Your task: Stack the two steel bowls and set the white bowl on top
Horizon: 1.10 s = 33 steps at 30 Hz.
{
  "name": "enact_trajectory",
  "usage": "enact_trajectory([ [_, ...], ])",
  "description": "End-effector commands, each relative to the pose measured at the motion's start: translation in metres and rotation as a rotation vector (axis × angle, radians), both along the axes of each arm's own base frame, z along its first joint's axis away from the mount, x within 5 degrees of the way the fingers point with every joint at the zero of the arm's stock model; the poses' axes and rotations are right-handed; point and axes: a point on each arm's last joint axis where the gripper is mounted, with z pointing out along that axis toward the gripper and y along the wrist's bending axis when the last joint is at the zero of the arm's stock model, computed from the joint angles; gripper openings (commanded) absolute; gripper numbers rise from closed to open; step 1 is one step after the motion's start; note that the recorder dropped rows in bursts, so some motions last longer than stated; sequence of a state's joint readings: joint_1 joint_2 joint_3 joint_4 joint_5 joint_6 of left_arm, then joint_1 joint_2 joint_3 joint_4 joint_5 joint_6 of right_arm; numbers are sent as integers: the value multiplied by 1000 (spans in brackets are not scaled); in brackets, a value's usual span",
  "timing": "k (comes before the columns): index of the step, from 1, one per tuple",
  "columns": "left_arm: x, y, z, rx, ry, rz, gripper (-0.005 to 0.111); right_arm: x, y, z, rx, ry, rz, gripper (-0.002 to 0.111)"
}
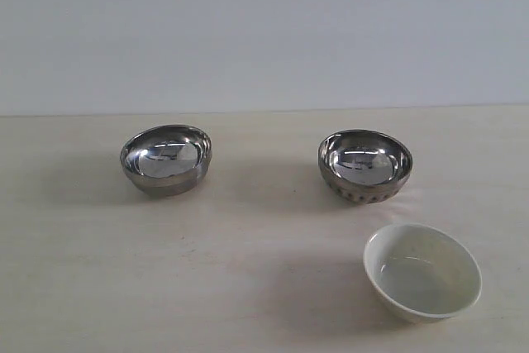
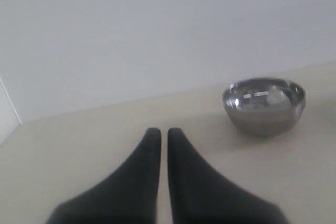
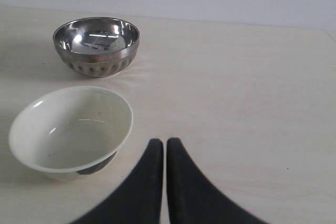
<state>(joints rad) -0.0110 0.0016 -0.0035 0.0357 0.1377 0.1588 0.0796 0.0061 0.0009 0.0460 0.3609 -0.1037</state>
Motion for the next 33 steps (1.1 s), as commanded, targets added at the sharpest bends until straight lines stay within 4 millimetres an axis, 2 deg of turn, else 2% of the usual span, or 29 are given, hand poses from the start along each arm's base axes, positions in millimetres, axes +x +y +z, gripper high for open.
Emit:
enact_trajectory([
  [1,-1,-1,15,9,-180,-5,4,0,0,1,-7,-12,1,0],
  [8,-4,-1,32,-35,-368,-18,4,0,0,1,-7,-12,1,0],
  [10,-7,-1,39,-129,-450,-39,4,0,0,1,-7,-12,1,0],
  [13,-10,-2,45,-372,-509,-99,4,0,0,1,-7,-12,1,0],
  [15,-12,-2,49,-456,-552,-130,4,0,0,1,-7,-12,1,0],
  [21,-19,-2,64,-482,-670,-171,4,0,0,1,-7,-12,1,0],
  [27,-10,-2,97,-527,-632,-173,4,0,0,1,-7,-12,1,0],
  [30,6,-2,114,-544,-519,-142,4,0,0,1,-7,-12,1,0],
  [33,31,-2,132,-543,-380,-98,4,0,0,1,-7,-12,1,0],
])
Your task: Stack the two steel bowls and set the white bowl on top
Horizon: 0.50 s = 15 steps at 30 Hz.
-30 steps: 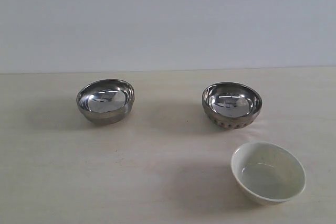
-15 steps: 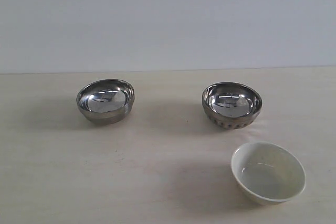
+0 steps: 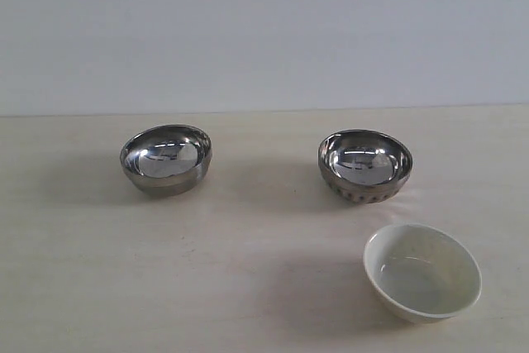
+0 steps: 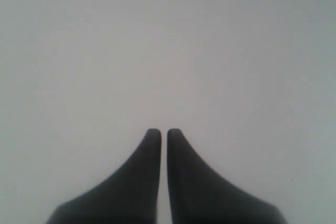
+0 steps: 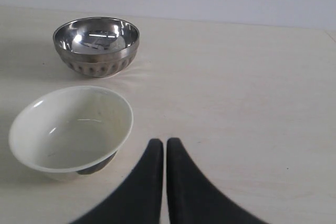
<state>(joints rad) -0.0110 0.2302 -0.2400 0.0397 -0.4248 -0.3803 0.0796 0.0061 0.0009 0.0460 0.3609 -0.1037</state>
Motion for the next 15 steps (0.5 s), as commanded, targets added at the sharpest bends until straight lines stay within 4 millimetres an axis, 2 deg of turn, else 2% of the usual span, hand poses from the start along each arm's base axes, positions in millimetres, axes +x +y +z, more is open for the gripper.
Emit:
enact_trajectory([
  [1,35,0,22,9,210,5,4,0,0,1,-7,-12,1,0],
  [4,69,-1,35,103,359,28,4,0,0,1,-7,-12,1,0],
  [7,103,0,38,149,539,50,4,0,0,1,-7,-12,1,0],
  [11,151,3,30,157,788,68,4,0,0,1,-7,-12,1,0],
  [15,193,3,8,228,970,71,4,0,0,1,-7,-12,1,0],
])
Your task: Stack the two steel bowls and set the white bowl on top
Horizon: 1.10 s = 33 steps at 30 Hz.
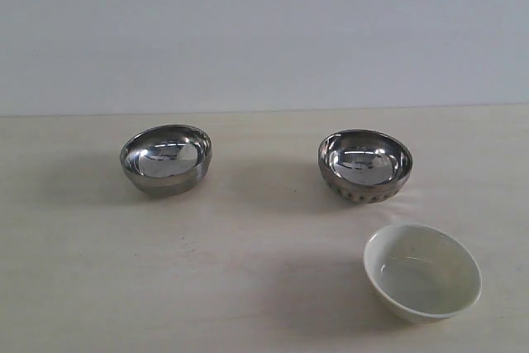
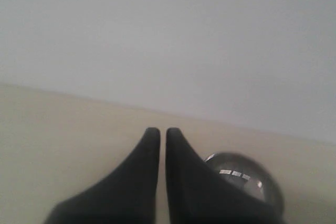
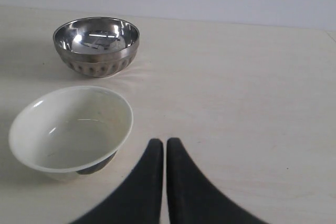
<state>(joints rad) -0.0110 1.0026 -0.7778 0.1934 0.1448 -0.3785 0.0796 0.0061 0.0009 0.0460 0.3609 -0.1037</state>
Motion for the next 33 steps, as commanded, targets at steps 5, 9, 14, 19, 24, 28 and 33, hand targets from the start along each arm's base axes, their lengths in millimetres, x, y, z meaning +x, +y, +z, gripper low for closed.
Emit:
enact_trajectory([
  [5,76,0,-54,66,311,-21,4,0,0,1,-7,-12,1,0],
  [9,104,-1,-81,115,396,-49,4,0,0,1,-7,-12,1,0],
  [14,138,-2,-130,105,504,-60,6,0,0,1,-7,-12,1,0],
  [19,167,-3,-148,80,548,-61,73,0,0,1,-7,-12,1,0],
  [24,188,-15,-160,61,573,-130,100,0,0,1,-7,-12,1,0],
  [28,201,-42,-158,46,568,-207,97,0,0,1,-7,-12,1,0],
  [33,209,-75,-176,76,597,-289,97,0,0,1,-7,-12,1,0],
])
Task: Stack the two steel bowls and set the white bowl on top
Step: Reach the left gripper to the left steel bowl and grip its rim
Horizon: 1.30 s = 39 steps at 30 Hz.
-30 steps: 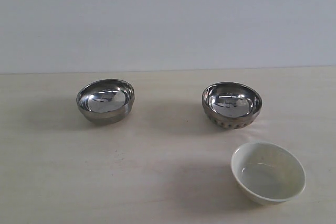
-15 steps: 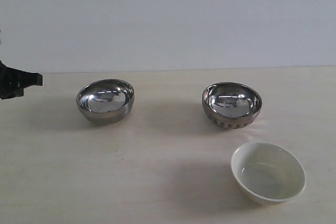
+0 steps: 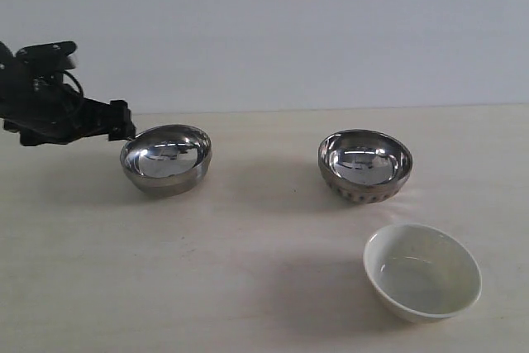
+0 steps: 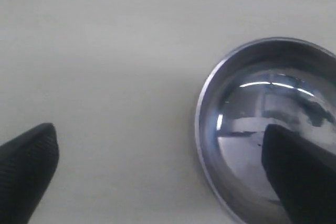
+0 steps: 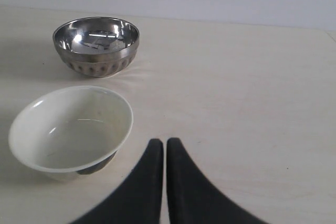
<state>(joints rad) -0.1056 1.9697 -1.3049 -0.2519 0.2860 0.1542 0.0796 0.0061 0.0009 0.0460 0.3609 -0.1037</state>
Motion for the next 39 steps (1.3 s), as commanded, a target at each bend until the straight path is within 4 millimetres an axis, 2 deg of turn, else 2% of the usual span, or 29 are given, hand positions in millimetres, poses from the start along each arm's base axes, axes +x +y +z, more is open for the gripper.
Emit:
enact_trajectory([
  [1,5,-27,-18,-1,35,-65,97,0,0,1,-7,-12,1,0],
  [9,11,-33,-47,-44,56,-20,97,0,0,1,-7,-12,1,0],
  [16,17,-38,-51,-39,-17,-7,97,0,0,1,-7,-12,1,0],
  [24,17,-38,-76,-28,25,-3,97,0,0,1,-7,-12,1,0],
  [33,19,-39,-87,-15,17,-5,97,0,0,1,-7,-12,1,0],
  [35,19,-39,-86,-20,14,2,91,0,0,1,-7,-12,1,0],
  [36,19,-39,-86,-24,15,6,84,0,0,1,-7,-12,1,0],
  [37,19,-39,-86,-29,15,11,73,0,0,1,-7,-12,1,0],
  [39,19,-39,-85,-33,16,14,46,0,0,1,-7,-12,1,0],
])
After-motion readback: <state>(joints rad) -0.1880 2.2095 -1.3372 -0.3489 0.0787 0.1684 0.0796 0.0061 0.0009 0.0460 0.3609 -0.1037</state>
